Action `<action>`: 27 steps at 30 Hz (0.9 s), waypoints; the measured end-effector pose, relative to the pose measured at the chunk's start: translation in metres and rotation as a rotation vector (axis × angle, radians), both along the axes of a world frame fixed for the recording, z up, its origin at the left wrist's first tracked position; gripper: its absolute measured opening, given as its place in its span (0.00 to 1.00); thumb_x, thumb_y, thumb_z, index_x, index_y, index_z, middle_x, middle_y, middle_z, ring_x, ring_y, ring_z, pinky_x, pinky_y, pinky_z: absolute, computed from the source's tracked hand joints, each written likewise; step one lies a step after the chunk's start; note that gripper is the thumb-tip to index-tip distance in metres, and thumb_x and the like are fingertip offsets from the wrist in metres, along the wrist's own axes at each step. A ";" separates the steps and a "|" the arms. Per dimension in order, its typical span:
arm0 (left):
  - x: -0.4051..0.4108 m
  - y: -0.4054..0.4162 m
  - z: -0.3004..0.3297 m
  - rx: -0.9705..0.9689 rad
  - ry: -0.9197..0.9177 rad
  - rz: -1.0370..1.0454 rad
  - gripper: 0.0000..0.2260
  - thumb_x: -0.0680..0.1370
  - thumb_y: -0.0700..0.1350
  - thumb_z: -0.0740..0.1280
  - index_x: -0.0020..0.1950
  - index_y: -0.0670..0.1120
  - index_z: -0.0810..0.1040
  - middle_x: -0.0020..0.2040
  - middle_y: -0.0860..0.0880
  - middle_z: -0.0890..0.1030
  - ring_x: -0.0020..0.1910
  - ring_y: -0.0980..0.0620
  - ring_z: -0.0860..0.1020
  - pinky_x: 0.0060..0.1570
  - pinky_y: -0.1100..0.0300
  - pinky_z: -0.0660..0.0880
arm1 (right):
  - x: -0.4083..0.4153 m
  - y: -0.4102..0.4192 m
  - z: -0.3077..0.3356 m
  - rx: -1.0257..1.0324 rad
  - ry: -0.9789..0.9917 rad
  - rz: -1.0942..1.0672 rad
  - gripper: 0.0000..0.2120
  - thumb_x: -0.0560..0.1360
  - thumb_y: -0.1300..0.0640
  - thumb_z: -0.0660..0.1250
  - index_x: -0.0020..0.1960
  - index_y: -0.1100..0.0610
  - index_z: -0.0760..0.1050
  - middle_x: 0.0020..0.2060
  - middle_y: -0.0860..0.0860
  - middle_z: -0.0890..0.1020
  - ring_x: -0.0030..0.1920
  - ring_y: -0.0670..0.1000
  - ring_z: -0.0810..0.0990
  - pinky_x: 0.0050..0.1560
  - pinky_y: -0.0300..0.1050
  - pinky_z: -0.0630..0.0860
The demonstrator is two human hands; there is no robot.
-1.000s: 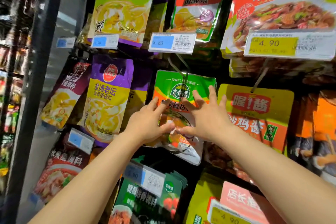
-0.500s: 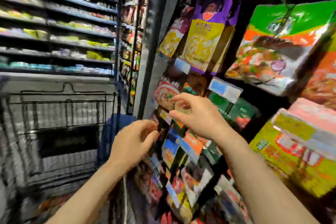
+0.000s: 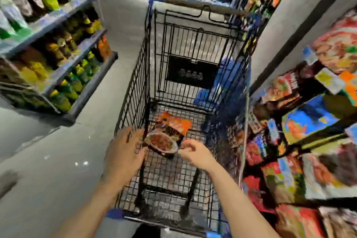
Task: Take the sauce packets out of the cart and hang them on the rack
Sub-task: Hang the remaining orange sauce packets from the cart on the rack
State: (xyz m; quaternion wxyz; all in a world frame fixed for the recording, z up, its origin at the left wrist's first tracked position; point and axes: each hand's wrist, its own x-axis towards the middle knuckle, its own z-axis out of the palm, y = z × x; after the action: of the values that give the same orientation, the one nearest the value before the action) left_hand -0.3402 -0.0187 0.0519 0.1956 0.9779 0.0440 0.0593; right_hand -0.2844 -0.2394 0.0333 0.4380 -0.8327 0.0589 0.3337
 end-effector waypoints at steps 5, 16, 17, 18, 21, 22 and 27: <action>0.061 0.035 -0.034 0.303 0.091 -0.064 0.40 0.65 0.55 0.74 0.73 0.49 0.62 0.74 0.39 0.58 0.73 0.39 0.55 0.68 0.38 0.53 | 0.057 0.022 -0.068 0.030 0.210 -0.247 0.24 0.75 0.58 0.68 0.68 0.58 0.63 0.52 0.55 0.77 0.43 0.49 0.75 0.34 0.37 0.70; 0.077 0.050 -0.077 0.233 0.174 -0.031 0.35 0.70 0.63 0.55 0.75 0.51 0.57 0.76 0.40 0.50 0.75 0.43 0.49 0.70 0.47 0.48 | 0.173 0.056 -0.210 0.010 0.357 -0.564 0.29 0.72 0.55 0.71 0.68 0.61 0.65 0.63 0.52 0.73 0.65 0.56 0.71 0.51 0.48 0.68; 0.077 0.050 -0.078 0.244 0.187 -0.028 0.35 0.70 0.63 0.55 0.75 0.51 0.56 0.76 0.41 0.50 0.75 0.43 0.49 0.70 0.48 0.48 | 0.176 0.062 -0.216 0.007 0.427 -0.567 0.23 0.75 0.56 0.67 0.67 0.63 0.66 0.61 0.49 0.72 0.64 0.54 0.71 0.52 0.48 0.67; 0.076 0.050 -0.078 0.255 0.189 -0.028 0.35 0.71 0.63 0.55 0.75 0.51 0.56 0.76 0.41 0.49 0.75 0.43 0.49 0.71 0.48 0.48 | 0.177 0.066 -0.221 0.031 0.508 -0.567 0.18 0.79 0.58 0.61 0.66 0.63 0.66 0.59 0.48 0.70 0.63 0.54 0.70 0.52 0.47 0.68; 0.074 0.051 -0.081 0.255 0.122 -0.041 0.34 0.72 0.61 0.60 0.74 0.49 0.58 0.76 0.41 0.48 0.75 0.43 0.49 0.72 0.47 0.51 | 0.180 0.081 -0.231 0.127 0.529 -0.608 0.17 0.78 0.61 0.63 0.65 0.58 0.64 0.56 0.55 0.75 0.50 0.58 0.76 0.35 0.39 0.79; 0.074 0.050 -0.082 0.247 0.089 -0.043 0.33 0.73 0.59 0.63 0.74 0.48 0.59 0.76 0.40 0.49 0.75 0.42 0.50 0.72 0.46 0.52 | 0.180 0.082 -0.241 0.152 0.475 -0.701 0.20 0.74 0.62 0.68 0.63 0.57 0.65 0.54 0.57 0.76 0.43 0.55 0.77 0.26 0.37 0.76; 0.075 0.048 -0.078 0.162 0.000 -0.019 0.27 0.75 0.53 0.62 0.72 0.45 0.64 0.75 0.40 0.54 0.75 0.42 0.53 0.71 0.45 0.55 | 0.182 0.097 -0.239 0.211 0.354 -1.012 0.36 0.72 0.66 0.69 0.72 0.56 0.53 0.56 0.53 0.68 0.51 0.52 0.72 0.40 0.45 0.71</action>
State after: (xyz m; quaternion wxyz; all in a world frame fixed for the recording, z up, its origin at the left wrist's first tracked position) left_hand -0.2656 0.0291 -0.0265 0.1164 0.9909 0.0297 0.0610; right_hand -0.1025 -0.1421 -0.2057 0.6084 -0.5829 0.4914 0.2205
